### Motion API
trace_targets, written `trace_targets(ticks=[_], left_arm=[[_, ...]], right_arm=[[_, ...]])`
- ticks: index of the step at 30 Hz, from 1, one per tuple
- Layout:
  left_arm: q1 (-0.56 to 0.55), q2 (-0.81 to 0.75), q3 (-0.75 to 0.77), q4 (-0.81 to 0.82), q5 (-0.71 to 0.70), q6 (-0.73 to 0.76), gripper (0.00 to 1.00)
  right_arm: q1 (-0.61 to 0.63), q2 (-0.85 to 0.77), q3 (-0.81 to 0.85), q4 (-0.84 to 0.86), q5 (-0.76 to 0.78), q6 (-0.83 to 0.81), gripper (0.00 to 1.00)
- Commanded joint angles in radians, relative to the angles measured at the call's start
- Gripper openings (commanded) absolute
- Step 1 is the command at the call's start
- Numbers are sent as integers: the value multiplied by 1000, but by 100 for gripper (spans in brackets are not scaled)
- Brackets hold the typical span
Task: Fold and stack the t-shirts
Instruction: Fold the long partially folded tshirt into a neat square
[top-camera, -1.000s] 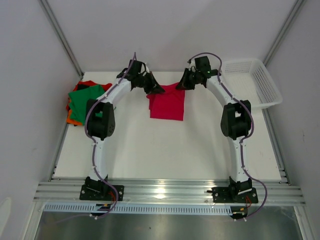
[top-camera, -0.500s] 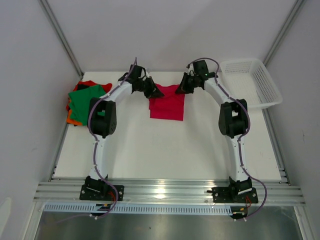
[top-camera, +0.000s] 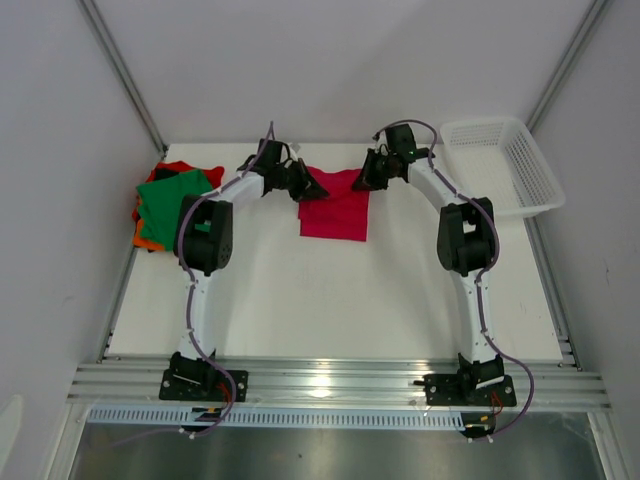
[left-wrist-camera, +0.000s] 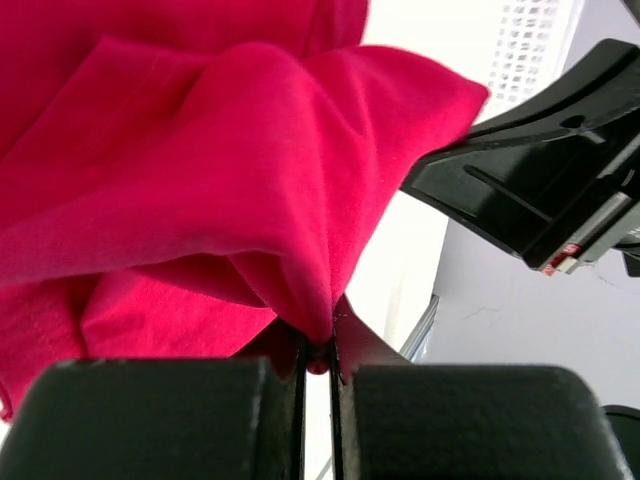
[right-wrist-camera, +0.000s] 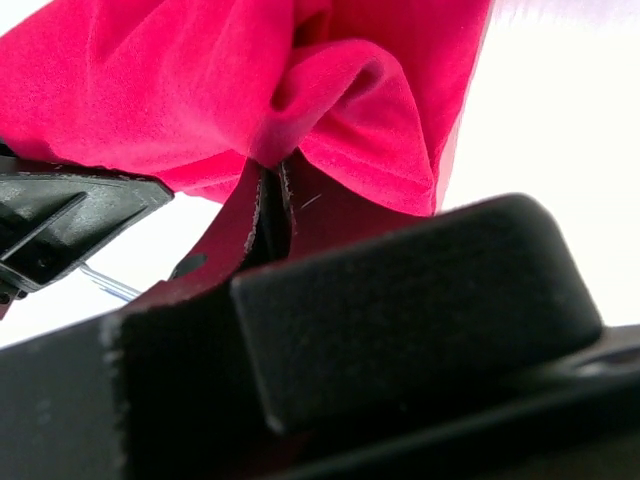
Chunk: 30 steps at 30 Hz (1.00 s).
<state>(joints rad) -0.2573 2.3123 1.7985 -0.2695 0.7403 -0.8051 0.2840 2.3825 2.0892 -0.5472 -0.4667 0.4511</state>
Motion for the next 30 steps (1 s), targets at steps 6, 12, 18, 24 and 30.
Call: trace_targets(ticks=[6, 12, 18, 24, 30], left_arm=[[78, -50, -2, 68, 1, -9, 1], [84, -94, -47, 225, 31, -51, 2], [95, -146, -21, 303, 22, -65, 3], [113, -129, 32, 289, 44, -92, 10], [113, -149, -37, 277, 37, -65, 73]], right_arm=[[-89, -3, -1, 99, 204, -43, 2], [-85, -68, -98, 248, 189, -31, 2], [-80, -123, -140, 340, 194, 0, 3], [-75, -131, -133, 335, 201, -3, 16], [-48, -154, -172, 334, 277, -37, 54]])
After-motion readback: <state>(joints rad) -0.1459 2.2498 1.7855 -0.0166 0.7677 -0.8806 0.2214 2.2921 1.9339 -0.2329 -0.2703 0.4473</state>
